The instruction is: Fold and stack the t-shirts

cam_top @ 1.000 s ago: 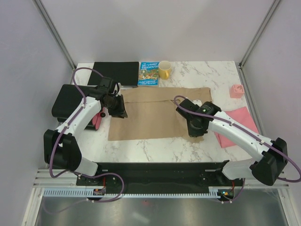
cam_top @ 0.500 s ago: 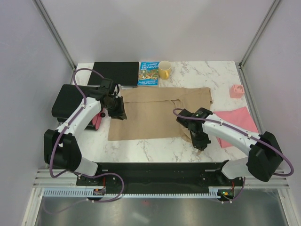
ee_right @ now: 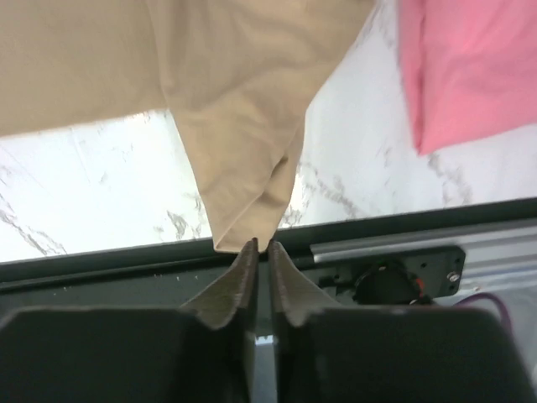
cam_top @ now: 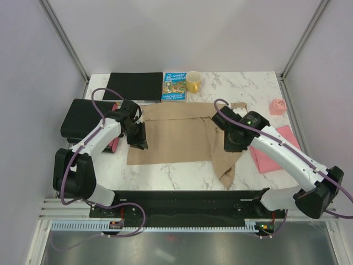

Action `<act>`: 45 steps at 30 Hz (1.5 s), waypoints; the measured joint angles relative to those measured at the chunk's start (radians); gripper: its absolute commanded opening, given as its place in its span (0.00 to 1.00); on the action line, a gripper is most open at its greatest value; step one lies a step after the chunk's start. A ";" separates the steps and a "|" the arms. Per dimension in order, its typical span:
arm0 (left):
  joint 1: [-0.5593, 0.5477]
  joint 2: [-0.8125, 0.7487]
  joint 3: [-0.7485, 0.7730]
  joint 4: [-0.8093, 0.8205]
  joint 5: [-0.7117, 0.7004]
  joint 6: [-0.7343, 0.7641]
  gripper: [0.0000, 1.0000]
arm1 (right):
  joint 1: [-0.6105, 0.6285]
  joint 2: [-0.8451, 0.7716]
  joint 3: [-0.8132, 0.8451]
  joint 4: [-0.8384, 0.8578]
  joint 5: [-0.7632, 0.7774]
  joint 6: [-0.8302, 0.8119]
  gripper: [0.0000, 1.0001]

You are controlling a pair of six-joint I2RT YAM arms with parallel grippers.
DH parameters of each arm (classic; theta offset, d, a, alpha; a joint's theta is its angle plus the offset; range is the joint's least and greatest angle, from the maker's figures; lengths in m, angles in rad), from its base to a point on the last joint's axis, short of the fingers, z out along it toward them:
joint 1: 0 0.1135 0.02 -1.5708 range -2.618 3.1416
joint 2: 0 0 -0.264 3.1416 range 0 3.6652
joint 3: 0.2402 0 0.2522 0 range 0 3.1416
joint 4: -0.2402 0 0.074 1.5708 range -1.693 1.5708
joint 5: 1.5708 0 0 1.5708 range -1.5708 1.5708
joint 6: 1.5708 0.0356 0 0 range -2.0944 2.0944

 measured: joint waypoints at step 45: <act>-0.189 0.363 0.221 0.000 -0.132 0.003 0.02 | -0.533 0.969 0.527 0.665 0.077 -0.523 0.00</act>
